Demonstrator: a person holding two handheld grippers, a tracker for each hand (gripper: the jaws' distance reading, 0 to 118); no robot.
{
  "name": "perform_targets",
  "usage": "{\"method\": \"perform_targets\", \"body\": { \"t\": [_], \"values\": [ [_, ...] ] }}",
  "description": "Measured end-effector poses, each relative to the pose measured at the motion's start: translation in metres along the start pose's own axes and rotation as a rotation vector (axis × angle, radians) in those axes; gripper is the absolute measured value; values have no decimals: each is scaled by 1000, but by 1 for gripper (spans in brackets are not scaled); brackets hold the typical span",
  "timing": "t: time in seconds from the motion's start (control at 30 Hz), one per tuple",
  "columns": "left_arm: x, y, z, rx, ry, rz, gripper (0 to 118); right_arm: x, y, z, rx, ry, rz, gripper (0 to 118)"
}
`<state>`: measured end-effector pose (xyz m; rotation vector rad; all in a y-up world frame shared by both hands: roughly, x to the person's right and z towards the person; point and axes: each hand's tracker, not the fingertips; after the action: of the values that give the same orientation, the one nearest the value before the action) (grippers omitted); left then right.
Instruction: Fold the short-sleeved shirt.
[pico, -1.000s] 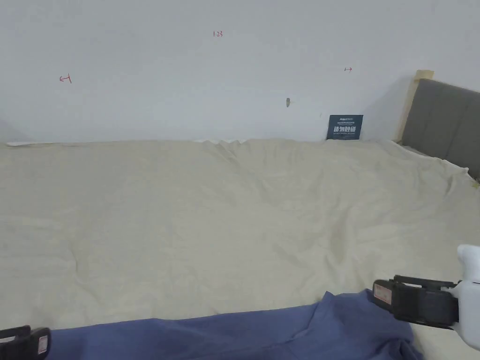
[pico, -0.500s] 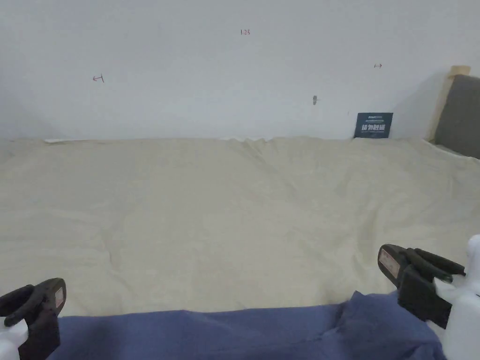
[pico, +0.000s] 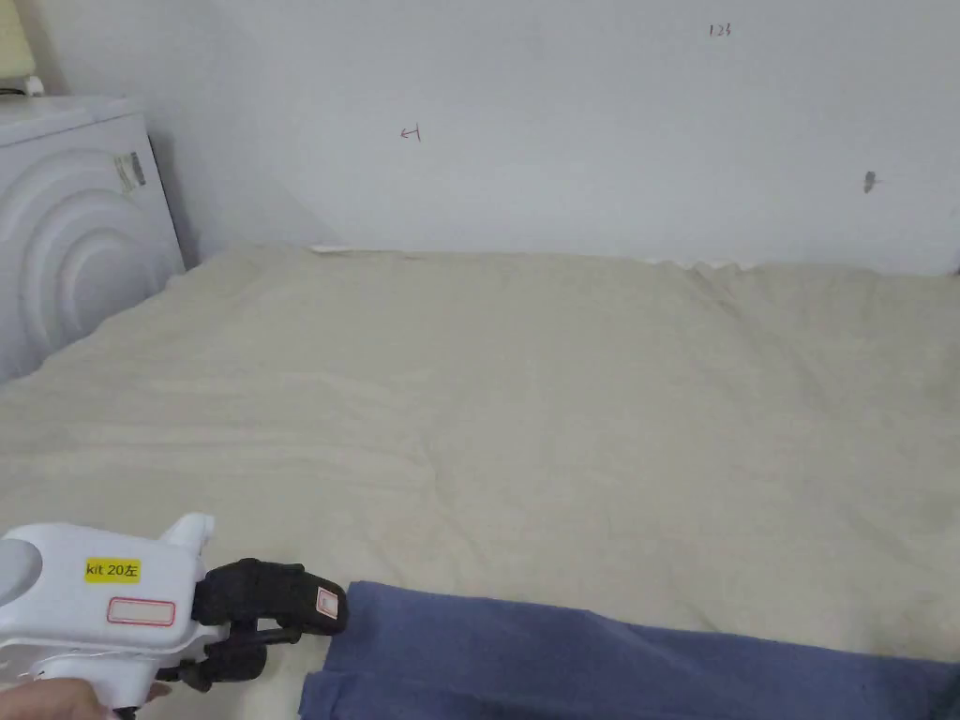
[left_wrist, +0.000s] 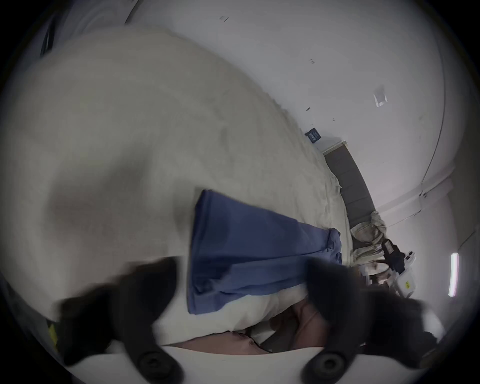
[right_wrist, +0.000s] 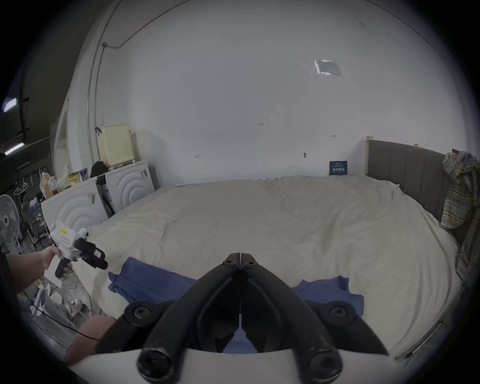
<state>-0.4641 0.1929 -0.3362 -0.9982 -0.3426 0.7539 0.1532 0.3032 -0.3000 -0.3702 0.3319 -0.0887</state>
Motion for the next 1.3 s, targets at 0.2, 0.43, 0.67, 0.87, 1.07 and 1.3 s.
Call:
{"method": "perform_targets", "body": {
  "t": [0.2, 0.43, 0.67, 0.87, 1.07, 1.3],
  "values": [
    [-30, 7, -34, -50, -219, 162, 117, -14, -1, -22, -68, 22, -9, 0],
    [-28, 10, -90, -208, -397, 216, 118, -13, -1, -41, -104, 38, -30, 0],
    [-23, 12, -99, -229, -341, 132, 118, -21, -8, -42, -131, 54, -34, 0],
    [2, 7, -83, -68, 154, -27, 5, -17, -17, -42, -165, 65, -41, 0],
    [34, 15, -82, -112, 236, -168, 5, -9, -18, -42, -173, 70, -74, 0],
    [50, 33, -38, -139, 456, -218, 5, -4, -18, -43, -162, 100, -105, 0]
  ]
}}
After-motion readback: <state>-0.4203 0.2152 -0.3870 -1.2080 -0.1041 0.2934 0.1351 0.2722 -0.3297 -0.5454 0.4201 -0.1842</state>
